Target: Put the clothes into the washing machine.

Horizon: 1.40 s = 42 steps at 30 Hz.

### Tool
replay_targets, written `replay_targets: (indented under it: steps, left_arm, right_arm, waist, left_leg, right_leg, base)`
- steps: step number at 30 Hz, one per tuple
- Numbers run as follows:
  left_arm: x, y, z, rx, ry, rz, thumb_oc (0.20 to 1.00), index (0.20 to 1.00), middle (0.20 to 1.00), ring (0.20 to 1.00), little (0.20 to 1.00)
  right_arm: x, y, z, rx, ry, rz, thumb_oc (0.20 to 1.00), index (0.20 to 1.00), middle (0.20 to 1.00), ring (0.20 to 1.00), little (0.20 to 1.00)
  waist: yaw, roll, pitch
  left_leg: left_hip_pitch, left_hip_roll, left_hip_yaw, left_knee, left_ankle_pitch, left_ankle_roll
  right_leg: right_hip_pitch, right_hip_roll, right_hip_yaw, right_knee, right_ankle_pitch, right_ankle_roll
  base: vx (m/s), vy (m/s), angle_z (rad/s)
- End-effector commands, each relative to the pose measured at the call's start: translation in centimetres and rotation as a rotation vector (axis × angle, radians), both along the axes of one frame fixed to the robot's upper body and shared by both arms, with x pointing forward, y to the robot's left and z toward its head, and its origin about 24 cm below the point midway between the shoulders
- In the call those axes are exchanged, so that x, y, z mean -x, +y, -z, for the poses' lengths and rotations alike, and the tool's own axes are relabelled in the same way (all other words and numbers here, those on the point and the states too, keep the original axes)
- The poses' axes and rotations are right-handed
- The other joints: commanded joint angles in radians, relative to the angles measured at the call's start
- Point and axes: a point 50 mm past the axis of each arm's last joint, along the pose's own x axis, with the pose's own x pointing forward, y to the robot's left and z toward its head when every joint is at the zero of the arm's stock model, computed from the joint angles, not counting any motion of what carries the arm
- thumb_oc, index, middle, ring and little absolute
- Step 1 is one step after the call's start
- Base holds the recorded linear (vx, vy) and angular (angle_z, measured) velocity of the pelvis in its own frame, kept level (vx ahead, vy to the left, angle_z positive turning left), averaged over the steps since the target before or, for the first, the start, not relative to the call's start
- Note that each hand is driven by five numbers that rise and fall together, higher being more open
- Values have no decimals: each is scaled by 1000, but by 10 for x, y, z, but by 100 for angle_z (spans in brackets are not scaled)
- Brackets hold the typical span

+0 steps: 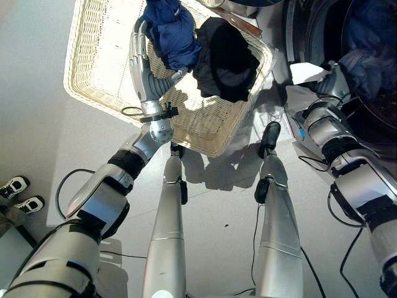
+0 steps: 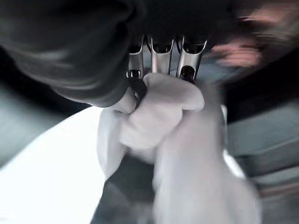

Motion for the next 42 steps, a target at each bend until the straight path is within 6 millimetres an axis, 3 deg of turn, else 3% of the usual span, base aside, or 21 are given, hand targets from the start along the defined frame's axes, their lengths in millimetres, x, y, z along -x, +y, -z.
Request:
replay_targets:
  steps: [1,2,3,5,9,11,12,14,15,16,17,18,22,27,32,37,42]
  left_arm:
    - [9,11,-15,-11,-87,-18,1000,1000,1000,1000,1000]
    - [9,11,-15,-11,-87,-18,1000,1000,1000,1000,1000]
    - [11,17,-17,-43,-94,-42,1000,1000,1000,1000,1000]
    - [13,24,-17,-72,-95,-68,1000,1000,1000,1000,1000]
    - [15,33,-20,-102,-96,-95,1000,1000,1000,1000,1000]
    - [14,44,-33,-124,-101,-124,1000,1000,1000,1000,1000]
    - [14,46,-35,-125,-100,-126,1000,1000,1000,1000,1000]
    - [14,49,-40,-131,-98,-133,1000,1000,1000,1000,1000]
    - [13,51,-44,-135,-97,-136,1000,1000,1000,1000,1000]
    - [10,52,-51,-152,-95,-138,1000,1000,1000,1000,1000]
    - [10,52,-51,-152,-96,-138,1000,1000,1000,1000,1000]
    - [9,51,-54,-167,-93,-140,1000,1000,1000,1000,1000]
    - [6,48,-63,-231,-84,-164,1000,1000,1000,1000,1000]
    - [-4,36,-85,-395,-51,-262,1000,1000,1000,1000,1000]
    - [-12,31,-99,-499,3,-341,1000,1000,1000,1000,1000]
    - [-23,31,-102,-537,159,-391,1000,1000,1000,1000,1000]
    - [-34,50,-91,-465,403,-479,1000,1000,1000,1000,1000]
  right_arm:
    - [36,-53,-22,-231,-337,233,200,200,200,200,200]
    - [36,-53,-22,-231,-337,233,200,200,200,200,200]
    - [49,-59,-48,-258,-521,318,200,200,200,200,200]
    - [64,-63,-71,-264,-667,394,200,200,200,200,200]
    - [82,-67,-95,-236,-805,478,200,200,200,200,200]
    - [100,-71,-123,-151,-905,538,200,200,200,200,200]
    - [101,-71,-125,-146,-908,541,209,209,209,209,209]
    - [103,-72,-131,-146,-918,539,300,300,300,300,300]
    - [104,-75,-132,-143,-914,535,438,438,438,438,438]
    - [101,-77,-135,-91,-861,519,818,818,818,818,818]
    - [101,-76,-136,-88,-857,517,934,934,934,934,934]
    - [98,-75,-138,-64,-818,490,1000,1000,1000,1000,1000]
    - [84,-65,-143,42,-668,412,1000,1000,1000,1000,1000]
    - [54,-39,-148,295,-304,298,1000,1000,1000,1000,1000]
    - [38,-29,-138,370,-139,258,1000,1000,1000,1000,1000]
    - [27,-11,-135,468,-110,212,1000,1000,1000,1000,1000]
    - [19,12,-131,546,-178,129,1000,1000,1000,1000,1000]
  waist:
    - [-52,60,-11]
    - [-52,60,-11]
    - [-57,48,-11]
    - [-63,35,-11]
    - [-70,20,-11]
    - [-78,5,-11]
    - [-78,4,-11]
    - [-78,1,-11]
    - [-78,0,-11]
    - [-76,1,-11]
    - [-76,2,-11]
    - [-75,3,-11]
    - [-72,8,-11]
    - [-71,17,-11]
    - [-79,20,-11]
    - [-89,21,-11]
    - [-107,19,-11]
  left_leg:
    - [-39,-33,-23,21,-14,76]
    - [-39,-33,-23,21,-14,76]
    - [-38,-31,-26,11,-18,74]
    - [-33,-28,-29,3,-21,73]
    - [-26,-24,-32,-1,-24,73]
    - [-14,-23,-39,-9,-30,73]
    - [-13,-23,-40,-9,-31,73]
    - [-7,-24,-43,-11,-31,73]
    - [-5,-24,-44,-14,-30,73]
    - [0,-28,-47,-20,-28,73]
    - [0,-28,-48,-21,-28,73]
    - [2,-31,-49,-23,-28,73]
    - [1,-34,-51,-25,-29,73]
    - [-8,-38,-44,-22,-25,71]
    - [-16,-33,-31,-17,-26,67]
    - [-22,-29,-18,-21,-24,64]
    - [-27,-23,-3,-28,-25,58]
  right_leg:
    - [12,70,-42,-8,29,53]
    - [12,70,-42,-8,29,53]
    - [14,71,-46,-20,33,57]
    - [19,75,-48,-27,35,61]
    - [26,80,-49,-29,33,65]
    - [40,81,-51,-38,28,66]
    - [41,82,-52,-40,28,66]
    - [48,82,-53,-43,25,66]
    - [52,81,-54,-46,24,67]
    - [59,79,-55,-53,25,67]
    - [60,79,-55,-54,25,67]
    - [63,78,-55,-59,25,67]
    - [65,76,-55,-65,23,65]
    - [59,68,-55,-71,21,61]
    - [52,67,-52,-69,20,63]
    - [46,68,-50,-75,22,66]
    - [39,74,-39,-80,16,68]
  base:
    - [-9,-44,0]
    - [-17,-47,-1]
    - [0,0,0]
    - [0,0,0]
    - [-7,-2,-7]
    - [0,0,0]
    - [0,0,0]
    - [0,0,0]
    - [0,0,0]
    - [0,0,0]
    - [0,0,0]
    - [0,0,0]
    - [0,0,0]
    - [0,0,0]
    - [0,0,0]
    - [0,0,0]
    - [-1,6,0]
